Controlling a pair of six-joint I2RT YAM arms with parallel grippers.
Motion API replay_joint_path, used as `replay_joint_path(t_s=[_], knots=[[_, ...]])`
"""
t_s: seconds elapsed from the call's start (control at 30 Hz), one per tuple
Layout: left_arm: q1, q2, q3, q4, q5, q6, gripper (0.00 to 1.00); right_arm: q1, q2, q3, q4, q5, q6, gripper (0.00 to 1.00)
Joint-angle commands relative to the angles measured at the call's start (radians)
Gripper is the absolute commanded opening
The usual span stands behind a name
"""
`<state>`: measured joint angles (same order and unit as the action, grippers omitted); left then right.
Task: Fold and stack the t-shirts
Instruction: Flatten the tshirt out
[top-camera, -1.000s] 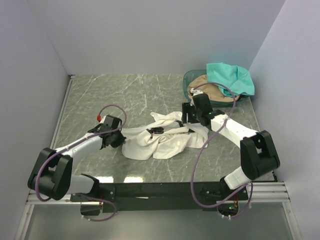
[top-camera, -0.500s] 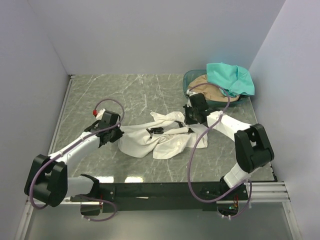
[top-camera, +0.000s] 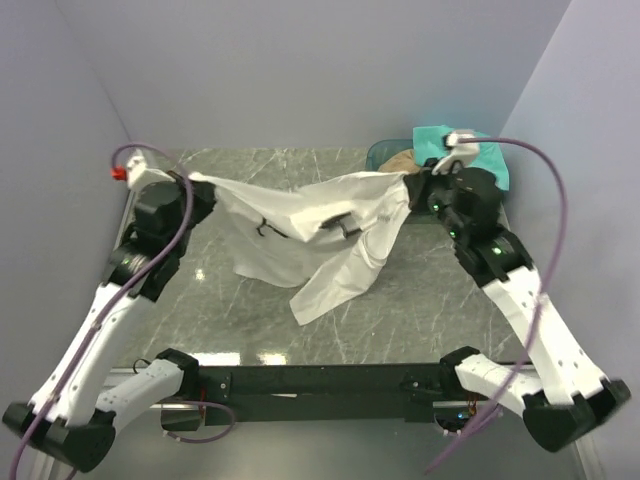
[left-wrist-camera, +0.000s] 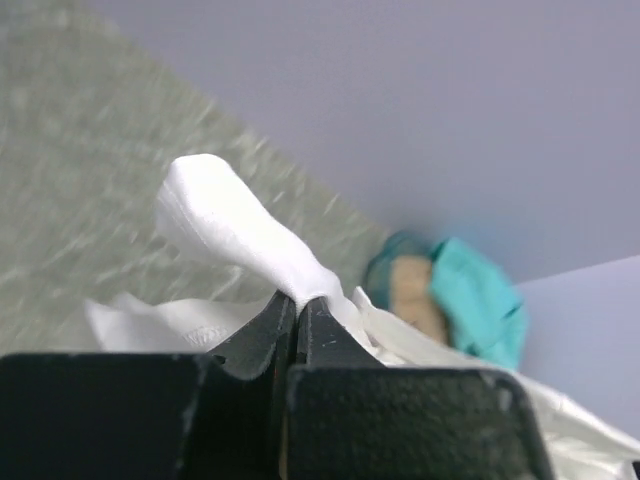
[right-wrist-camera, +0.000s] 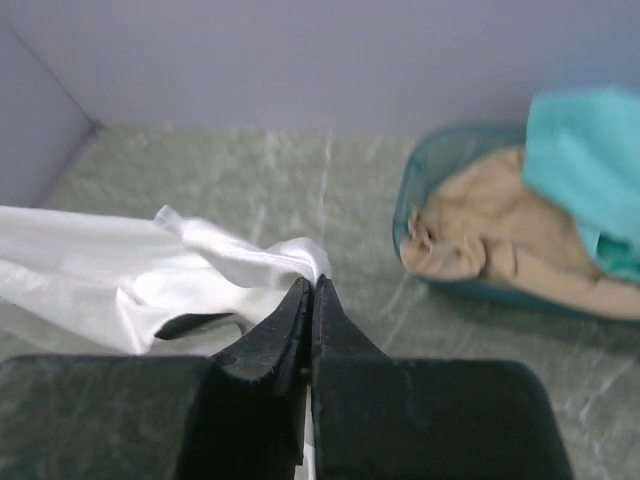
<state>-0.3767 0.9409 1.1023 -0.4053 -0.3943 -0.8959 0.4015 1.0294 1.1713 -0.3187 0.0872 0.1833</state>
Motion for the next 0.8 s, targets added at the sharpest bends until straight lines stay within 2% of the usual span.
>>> replay_joint_path(t_s=[0.0, 0.17, 0.43, 0.6, 0.77], knots=[[-0.002, -0.097, 0.094, 0.092, -0.068, 0.081, 0.01, 0.007, -0.106, 0.105, -0.008, -0.013, -0.044, 0.00], [-0.001, -0.255, 0.117, 0.197, -0.006, 0.115, 0.01, 0.005, -0.221, 0.158, 0.030, -0.084, -0.047, 0.00], [-0.001, -0.407, 0.269, 0.143, 0.034, 0.140, 0.01, 0.005, -0.315, 0.382, -0.080, -0.237, -0.048, 0.00], [-0.001, -0.430, 0.320, 0.126, 0.031, 0.150, 0.01, 0.003, -0.336, 0.473, -0.092, -0.287, -0.048, 0.00], [-0.001, -0.387, 0.306, 0.105, -0.086, 0.170, 0.03, 0.005, -0.304, 0.469, -0.063, -0.225, -0.059, 0.00]])
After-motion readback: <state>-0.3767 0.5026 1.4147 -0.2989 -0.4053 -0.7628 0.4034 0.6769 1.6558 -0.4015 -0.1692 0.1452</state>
